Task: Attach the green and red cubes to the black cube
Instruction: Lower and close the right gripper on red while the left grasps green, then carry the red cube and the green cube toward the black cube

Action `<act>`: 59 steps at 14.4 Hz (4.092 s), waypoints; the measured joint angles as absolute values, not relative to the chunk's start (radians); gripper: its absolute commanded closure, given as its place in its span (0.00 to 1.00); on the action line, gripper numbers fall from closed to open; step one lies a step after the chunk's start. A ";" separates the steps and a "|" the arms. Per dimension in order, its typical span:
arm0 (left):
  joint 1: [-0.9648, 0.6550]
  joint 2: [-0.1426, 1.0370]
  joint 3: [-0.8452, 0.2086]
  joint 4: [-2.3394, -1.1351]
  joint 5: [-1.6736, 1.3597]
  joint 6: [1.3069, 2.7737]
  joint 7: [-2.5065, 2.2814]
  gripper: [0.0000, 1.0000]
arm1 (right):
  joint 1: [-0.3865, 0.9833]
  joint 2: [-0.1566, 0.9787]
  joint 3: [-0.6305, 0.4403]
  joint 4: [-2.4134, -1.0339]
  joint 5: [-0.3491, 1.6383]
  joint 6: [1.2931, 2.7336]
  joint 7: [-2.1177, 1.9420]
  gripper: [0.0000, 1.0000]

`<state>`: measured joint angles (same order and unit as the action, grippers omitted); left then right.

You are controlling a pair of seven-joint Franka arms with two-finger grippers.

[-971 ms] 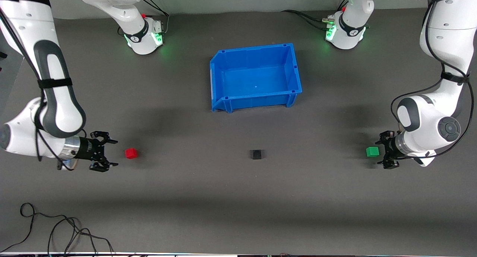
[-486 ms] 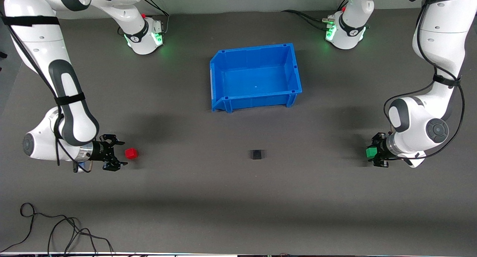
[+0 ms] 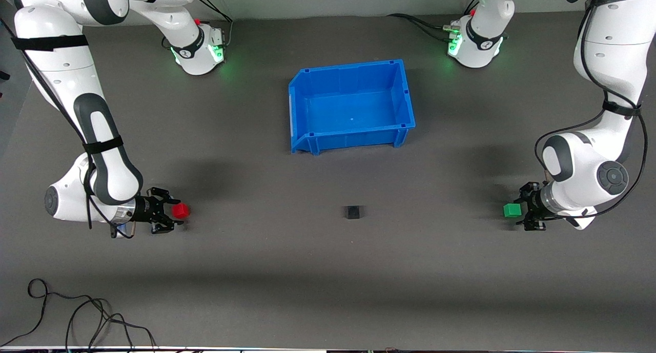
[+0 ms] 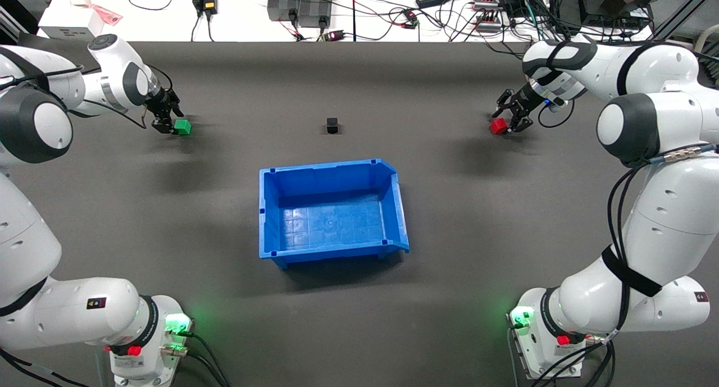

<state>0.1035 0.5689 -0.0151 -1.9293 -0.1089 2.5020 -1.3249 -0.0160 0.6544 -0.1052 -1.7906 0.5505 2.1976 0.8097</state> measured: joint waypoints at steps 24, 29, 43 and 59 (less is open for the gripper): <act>-0.179 0.596 -0.035 -1.781 -0.112 2.402 -1.624 1.00 | 0.254 0.626 -0.083 -1.607 0.564 2.156 1.238 0.87; -0.284 0.661 -0.040 -1.710 -0.162 2.405 -1.743 1.00 | 0.409 0.671 -0.082 -1.567 0.565 2.276 1.447 0.87; -0.487 0.809 -0.048 -1.561 -0.184 2.506 -1.995 1.00 | 0.662 0.901 -0.082 -1.396 0.565 2.432 1.721 0.87; -0.520 0.830 -0.047 -1.523 -0.184 2.505 -2.022 1.00 | 0.706 0.977 -0.061 -1.316 0.565 2.540 1.728 0.88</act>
<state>-0.5199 0.8302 -0.0468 -1.5231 -0.1843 2.5049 -2.0221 0.7060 0.9774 -0.0605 -1.3162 0.5651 2.5399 1.7278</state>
